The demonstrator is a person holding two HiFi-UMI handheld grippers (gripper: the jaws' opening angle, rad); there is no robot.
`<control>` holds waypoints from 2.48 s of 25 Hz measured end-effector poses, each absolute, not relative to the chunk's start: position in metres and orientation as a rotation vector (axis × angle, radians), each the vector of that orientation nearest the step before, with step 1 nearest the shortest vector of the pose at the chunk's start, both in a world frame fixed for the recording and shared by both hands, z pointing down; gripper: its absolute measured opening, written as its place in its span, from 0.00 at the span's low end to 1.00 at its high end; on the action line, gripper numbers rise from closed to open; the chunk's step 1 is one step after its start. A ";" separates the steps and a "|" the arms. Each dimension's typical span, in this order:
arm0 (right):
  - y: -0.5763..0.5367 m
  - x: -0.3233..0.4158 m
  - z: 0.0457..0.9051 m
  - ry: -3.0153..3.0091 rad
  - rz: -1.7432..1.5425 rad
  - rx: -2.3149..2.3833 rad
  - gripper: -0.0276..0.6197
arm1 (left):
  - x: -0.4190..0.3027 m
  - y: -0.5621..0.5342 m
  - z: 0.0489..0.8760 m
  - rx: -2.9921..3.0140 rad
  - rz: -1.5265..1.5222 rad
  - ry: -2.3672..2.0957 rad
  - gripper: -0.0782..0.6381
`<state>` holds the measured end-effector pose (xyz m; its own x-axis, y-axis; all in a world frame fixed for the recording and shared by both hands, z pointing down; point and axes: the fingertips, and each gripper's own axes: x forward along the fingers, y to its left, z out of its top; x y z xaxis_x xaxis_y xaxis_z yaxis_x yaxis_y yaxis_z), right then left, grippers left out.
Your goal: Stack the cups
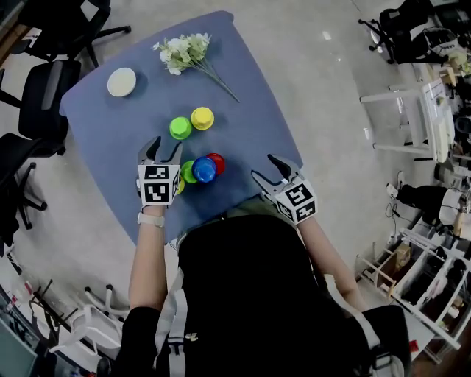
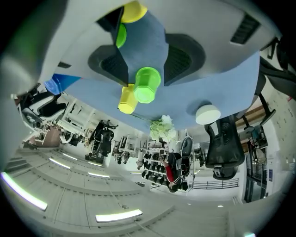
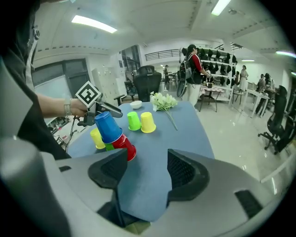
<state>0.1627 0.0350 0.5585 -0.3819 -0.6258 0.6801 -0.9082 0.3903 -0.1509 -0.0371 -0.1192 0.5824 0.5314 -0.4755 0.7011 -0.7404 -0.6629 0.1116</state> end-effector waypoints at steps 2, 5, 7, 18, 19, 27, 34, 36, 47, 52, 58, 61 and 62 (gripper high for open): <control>0.042 0.173 0.561 -2.089 0.731 1.353 0.47 | -0.029 -0.126 0.590 2.393 0.934 -0.967 0.44; 0.054 0.186 0.565 -2.038 0.761 1.404 0.47 | -0.019 -0.132 0.601 2.402 0.970 -0.920 0.44; 0.062 0.192 0.566 -2.004 0.782 1.441 0.47 | -0.014 -0.134 0.606 2.405 0.990 -0.892 0.44; 0.086 0.199 0.567 -1.931 0.830 1.551 0.47 | -0.011 -0.141 0.616 2.425 1.019 -0.887 0.39; 0.086 0.198 0.567 -1.931 0.829 1.553 0.47 | -0.011 -0.140 0.615 2.427 1.016 -0.886 0.39; 0.076 0.192 0.560 -1.978 0.794 1.537 0.47 | -0.023 -0.128 0.588 2.448 0.999 -0.922 0.38; 0.057 0.179 0.557 -2.061 0.750 1.483 0.47 | -0.046 -0.101 0.558 2.456 0.989 -0.984 0.38; 0.052 0.174 0.555 -2.088 0.736 1.460 0.47 | -0.053 -0.091 0.548 2.451 0.986 -1.005 0.38; 0.026 0.146 0.553 -2.211 0.674 1.321 0.46 | -0.073 -0.030 0.525 2.405 0.970 -1.068 0.38; 0.023 0.138 0.551 -2.244 0.671 1.294 0.45 | -0.074 -0.005 0.525 2.382 0.953 -1.070 0.38; 0.022 0.133 0.554 -2.248 0.672 1.264 0.45 | -0.075 0.009 0.532 2.367 0.965 -1.063 0.38; 0.023 0.132 0.555 -2.246 0.676 1.259 0.45 | -0.074 0.014 0.536 2.359 0.971 -1.049 0.38; 0.023 0.132 0.555 -2.245 0.676 1.258 0.45 | -0.074 0.015 0.538 2.358 0.975 -1.044 0.38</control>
<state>0.1324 0.0226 0.5549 -0.4647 -0.6353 0.6168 -0.8702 0.4565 -0.1855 -0.0737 0.0147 0.5383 0.4827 -0.4911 0.7252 -0.7568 -0.6505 0.0632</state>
